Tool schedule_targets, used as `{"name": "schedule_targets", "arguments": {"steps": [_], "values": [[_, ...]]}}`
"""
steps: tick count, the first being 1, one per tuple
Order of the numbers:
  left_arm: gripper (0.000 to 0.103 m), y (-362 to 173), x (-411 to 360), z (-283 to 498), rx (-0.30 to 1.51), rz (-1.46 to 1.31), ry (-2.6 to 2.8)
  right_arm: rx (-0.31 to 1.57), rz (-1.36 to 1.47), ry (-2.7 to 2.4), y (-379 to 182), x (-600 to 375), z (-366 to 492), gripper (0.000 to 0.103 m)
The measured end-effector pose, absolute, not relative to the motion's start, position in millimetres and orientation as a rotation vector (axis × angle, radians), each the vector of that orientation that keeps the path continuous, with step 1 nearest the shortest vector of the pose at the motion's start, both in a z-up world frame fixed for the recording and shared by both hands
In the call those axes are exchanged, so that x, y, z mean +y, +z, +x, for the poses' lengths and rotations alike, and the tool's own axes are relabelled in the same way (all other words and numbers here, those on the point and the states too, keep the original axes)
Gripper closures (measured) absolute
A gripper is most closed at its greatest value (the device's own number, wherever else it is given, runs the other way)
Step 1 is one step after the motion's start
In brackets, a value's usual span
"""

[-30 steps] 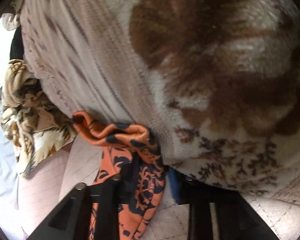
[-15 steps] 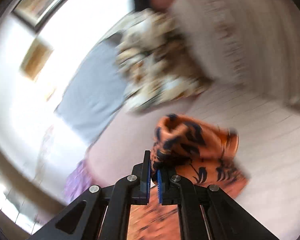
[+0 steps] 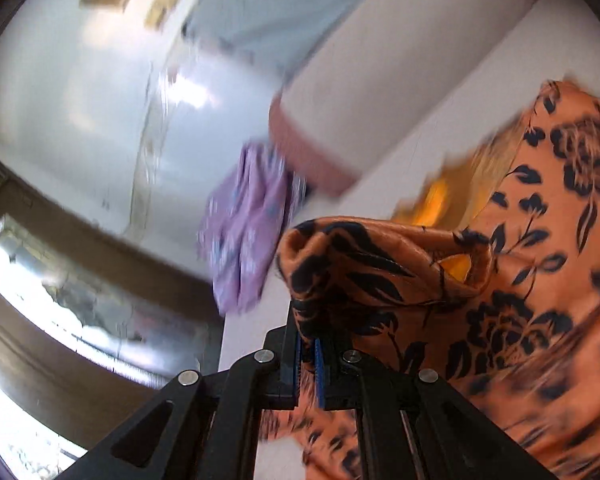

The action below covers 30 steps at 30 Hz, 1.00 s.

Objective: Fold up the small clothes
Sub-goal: 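Fold the held sleeve across the shirt body and open the right tool, then grasp the other sleeve cuff with the left tool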

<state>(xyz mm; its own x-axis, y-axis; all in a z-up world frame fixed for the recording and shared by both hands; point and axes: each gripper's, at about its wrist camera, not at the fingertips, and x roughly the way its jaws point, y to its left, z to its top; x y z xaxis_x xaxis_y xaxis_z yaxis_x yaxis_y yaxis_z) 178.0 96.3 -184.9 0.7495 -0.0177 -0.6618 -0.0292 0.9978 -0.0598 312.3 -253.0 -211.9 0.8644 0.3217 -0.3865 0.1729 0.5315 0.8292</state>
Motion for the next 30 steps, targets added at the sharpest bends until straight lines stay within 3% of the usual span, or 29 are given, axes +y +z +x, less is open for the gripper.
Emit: {"name": "schedule_targets", "arguments": {"steps": [2,3,4,6,14,22,30], "values": [[0.0,-185.6,99.5,179.4,0.721,-0.073,0.025,0.609,1.01,0.124,-228.1,-227.4,323.2,0.093],[0.0,-186.5,99.9,180.3,0.722,-0.072,0.034,0.664,0.994,0.139,-238.5,-214.6,330.2,0.085],[0.0,-187.4,99.5,181.0,0.722,-0.069,0.04,0.704,0.981,0.149,-242.8,-208.2,329.1,0.054],[0.0,-188.6,97.7,182.4,0.722,-0.059,0.046,0.808,1.0,0.235,-260.4,-197.7,333.7,0.013],[0.0,-189.9,73.9,182.4,0.68,0.011,0.036,0.759,0.905,0.31,-244.5,-244.1,271.5,0.013],[0.0,-207.0,14.6,184.0,0.705,0.118,-0.132,0.593,0.926,0.052,-198.7,-362.3,125.9,0.015],[0.0,-200.4,-17.5,172.8,0.733,0.211,-0.168,0.512,0.907,-0.044,-179.1,-411.8,26.4,0.021]]}}
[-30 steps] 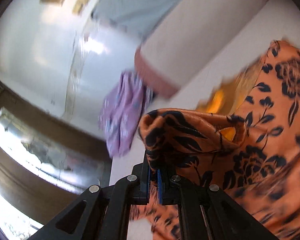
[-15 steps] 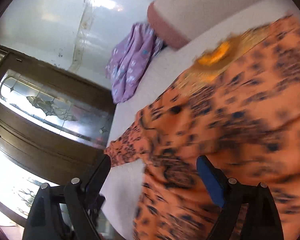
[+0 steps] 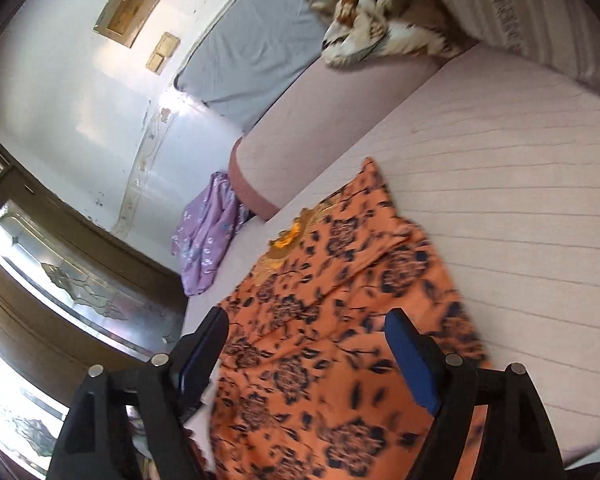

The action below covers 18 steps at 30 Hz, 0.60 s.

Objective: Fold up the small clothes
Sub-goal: 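Grasp the other sleeve cuff with the left tool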

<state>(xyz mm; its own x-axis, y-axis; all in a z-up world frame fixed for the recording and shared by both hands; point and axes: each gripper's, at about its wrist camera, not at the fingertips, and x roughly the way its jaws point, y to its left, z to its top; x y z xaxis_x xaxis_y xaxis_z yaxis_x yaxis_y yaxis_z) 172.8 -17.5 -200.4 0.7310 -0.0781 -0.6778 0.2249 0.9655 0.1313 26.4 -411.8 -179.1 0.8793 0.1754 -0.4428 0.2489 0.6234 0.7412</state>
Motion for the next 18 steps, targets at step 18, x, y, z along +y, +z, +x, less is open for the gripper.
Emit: {"name": "schedule_targets", "arguments": {"steps": [18], "values": [[0.0,-145.9,129.8,200.5,0.731,0.094,0.054,0.591,0.86,0.015,-204.4,-388.4,54.7,0.021]]}}
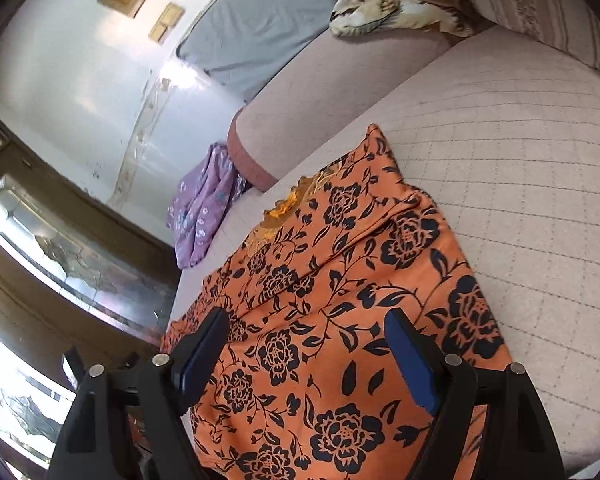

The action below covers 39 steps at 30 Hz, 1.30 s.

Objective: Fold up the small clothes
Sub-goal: 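Grasp the other sleeve cuff with the left tool, then fold the held sleeve across the shirt body and open the left tool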

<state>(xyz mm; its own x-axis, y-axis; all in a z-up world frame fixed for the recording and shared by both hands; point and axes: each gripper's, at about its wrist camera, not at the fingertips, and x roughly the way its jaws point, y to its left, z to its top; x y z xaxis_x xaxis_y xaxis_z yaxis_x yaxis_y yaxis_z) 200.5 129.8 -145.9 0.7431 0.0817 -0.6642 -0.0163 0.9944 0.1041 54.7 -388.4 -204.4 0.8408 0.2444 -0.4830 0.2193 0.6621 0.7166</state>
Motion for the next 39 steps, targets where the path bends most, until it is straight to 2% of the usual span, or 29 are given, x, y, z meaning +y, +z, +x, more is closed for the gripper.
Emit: {"name": "schedule_targets", "arguments": {"steps": [11,12,14,16,18,24,26,30,33,36,38,39], "values": [[0.0,-183.2,287.3,257.6,0.927,-0.242,0.278,0.674,0.704,0.161,-199.5,-330.6,136.5,0.021],[0.002,-189.4,295.9,264.0,0.944,-0.28,0.287,0.68,0.698,0.167,-200.9,-327.5,139.8,0.021],[0.018,-200.2,307.8,276.2,0.971,-0.357,0.291,0.702,0.676,0.169,-206.1,-320.1,146.7,0.021],[0.046,-213.5,319.6,290.9,0.992,-0.465,0.281,0.713,0.652,0.162,-209.4,-317.5,149.2,0.021],[0.054,-225.4,329.1,304.5,1.009,-0.561,0.28,0.71,0.644,0.148,-211.1,-319.8,149.5,0.021],[0.054,-247.2,348.9,339.6,0.981,-0.729,0.282,0.708,0.685,0.102,-216.5,-334.8,150.9,0.021],[0.05,-254.1,352.4,349.8,0.993,-0.751,0.271,0.712,0.686,0.098,-217.6,-335.8,152.5,0.021],[0.036,-261.1,357.8,362.4,0.944,-0.805,0.274,0.73,0.664,0.095,-221.8,-331.5,156.9,0.021],[0.035,-262.2,361.9,371.2,0.91,-0.852,0.265,0.748,0.643,0.091,-226.6,-327.9,160.6,0.021],[0.038,-264.9,370.2,380.3,0.87,-0.902,0.268,0.758,0.628,0.077,-230.7,-327.2,162.9,0.021],[0.052,-269.4,377.9,384.7,0.855,-0.93,0.282,0.76,0.628,0.068,-232.9,-328.6,163.4,0.021],[0.065,-272.2,381.5,386.0,0.852,-0.945,0.294,0.758,0.628,0.063,-233.5,-329.6,163.6,0.021]]}}
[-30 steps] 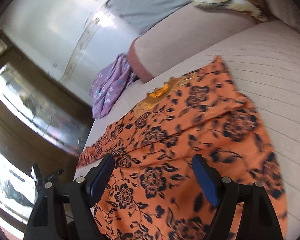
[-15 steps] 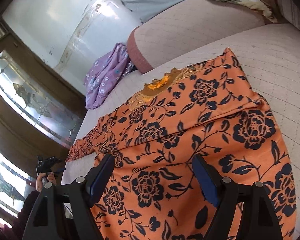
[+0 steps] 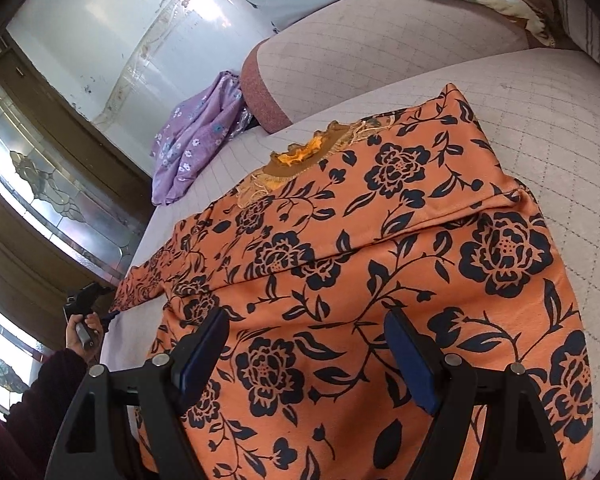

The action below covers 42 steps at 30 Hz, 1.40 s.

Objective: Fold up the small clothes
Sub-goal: 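Fold the held sleeve across the shirt body and open the left tool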

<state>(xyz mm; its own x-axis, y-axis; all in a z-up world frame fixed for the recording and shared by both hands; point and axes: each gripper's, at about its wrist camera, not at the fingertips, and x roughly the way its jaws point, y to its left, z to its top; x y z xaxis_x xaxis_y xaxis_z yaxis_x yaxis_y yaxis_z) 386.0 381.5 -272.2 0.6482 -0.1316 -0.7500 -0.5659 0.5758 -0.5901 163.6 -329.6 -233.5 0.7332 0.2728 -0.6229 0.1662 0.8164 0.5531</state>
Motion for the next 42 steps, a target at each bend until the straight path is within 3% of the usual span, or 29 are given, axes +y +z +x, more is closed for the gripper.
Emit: {"name": "schedule_targets", "arguments": {"steps": [1,3,8,15,22,27,37,41,42], "values": [[0.081,-275.1,385.2,386.3,0.848,-0.96,0.307,0.756,0.629,0.058,-233.8,-330.4,163.9,0.021],[0.097,-280.3,391.1,386.7,0.85,-0.984,0.32,0.752,0.629,0.05,-233.9,-331.6,164.3,0.021],[0.098,-268.1,385.5,384.9,0.831,-0.933,0.297,0.726,0.64,0.031,-232.2,-336.2,165.8,0.021],[0.098,-197.1,327.3,387.1,0.797,-0.735,0.136,0.66,0.676,0.008,-221.3,-347.4,160.7,0.022],[0.098,-108.6,203.0,377.1,0.793,-0.488,-0.108,0.545,0.77,-0.043,-201.9,-374.0,146.2,0.022],[0.098,-73.1,81.3,357.7,0.815,-0.303,-0.298,0.477,0.864,-0.077,-195.0,-399.4,132.6,0.022],[0.098,-90.0,-161.2,302.3,0.972,-0.107,-0.67,0.372,1.009,-0.125,-191.8,-438.8,110.5,0.022],[0.095,-96.6,-199.6,279.1,1.035,0.01,-0.791,0.388,1.036,-0.15,-197.1,-448.7,108.2,0.021],[0.089,-92.6,-194.8,276.8,1.002,0.022,-0.783,0.4,1.046,-0.148,-198.9,-450.5,108.9,0.02]]}}
